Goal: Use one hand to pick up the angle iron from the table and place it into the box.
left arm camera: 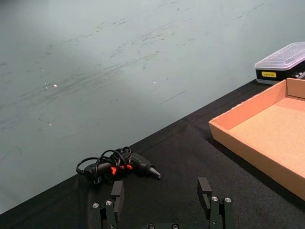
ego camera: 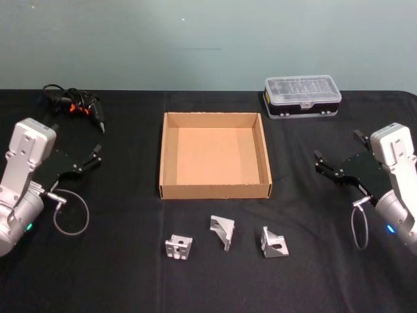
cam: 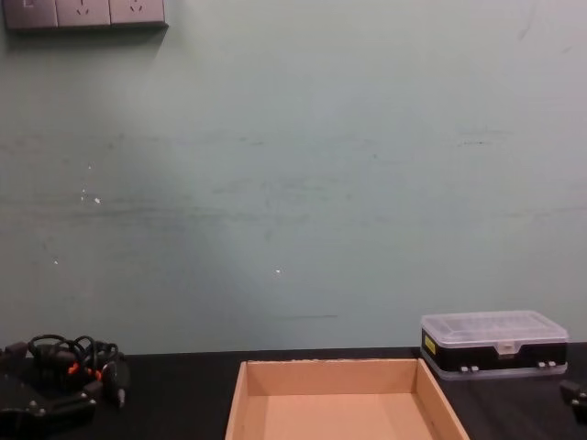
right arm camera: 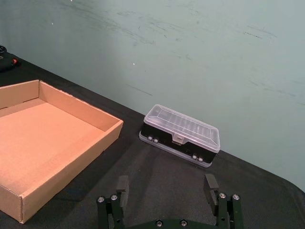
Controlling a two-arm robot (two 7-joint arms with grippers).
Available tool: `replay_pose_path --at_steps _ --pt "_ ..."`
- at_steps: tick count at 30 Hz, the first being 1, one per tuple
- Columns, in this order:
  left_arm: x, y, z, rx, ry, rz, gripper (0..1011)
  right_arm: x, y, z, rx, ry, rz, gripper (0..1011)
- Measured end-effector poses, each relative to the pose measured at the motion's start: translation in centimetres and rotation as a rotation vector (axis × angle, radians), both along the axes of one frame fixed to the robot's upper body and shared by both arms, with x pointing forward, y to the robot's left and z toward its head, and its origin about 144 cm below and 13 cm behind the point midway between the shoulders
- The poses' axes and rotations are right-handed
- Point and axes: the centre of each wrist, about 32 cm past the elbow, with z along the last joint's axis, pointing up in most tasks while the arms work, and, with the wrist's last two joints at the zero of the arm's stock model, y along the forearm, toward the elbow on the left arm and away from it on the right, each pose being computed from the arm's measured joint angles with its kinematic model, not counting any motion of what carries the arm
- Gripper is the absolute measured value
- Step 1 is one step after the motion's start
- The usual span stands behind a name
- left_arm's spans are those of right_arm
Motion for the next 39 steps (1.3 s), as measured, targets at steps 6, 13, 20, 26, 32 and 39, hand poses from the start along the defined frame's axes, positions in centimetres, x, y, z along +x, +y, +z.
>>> replay_pose_path --at_steps 6,13,20,26,32,39 --pt "0.0 0.0 0.0 0.000 0.000 0.000 1012 0.0 0.0 0.0 0.000 0.000 0.000 1000" --pt "0.0 0.0 0.0 0.000 0.000 0.000 1011 0.0 0.0 0.1 -0.001 -0.003 0.002 1000" --pt "0.0 0.0 0.0 0.000 0.000 0.000 1011 -0.2 -0.2 1.7 0.003 -0.028 0.147 1000" --pt "0.0 0.0 0.0 0.000 0.000 0.000 1011 0.4 -1.2 3.0 0.013 0.045 0.371 1000" --pt "0.0 0.0 0.0 0.000 0.000 0.000 1011 1.2 -2.4 4.3 0.011 0.129 0.545 1000" --pt "0.0 0.0 0.0 0.000 0.000 0.000 1011 2.5 -3.4 6.4 -0.050 0.223 0.785 1000"
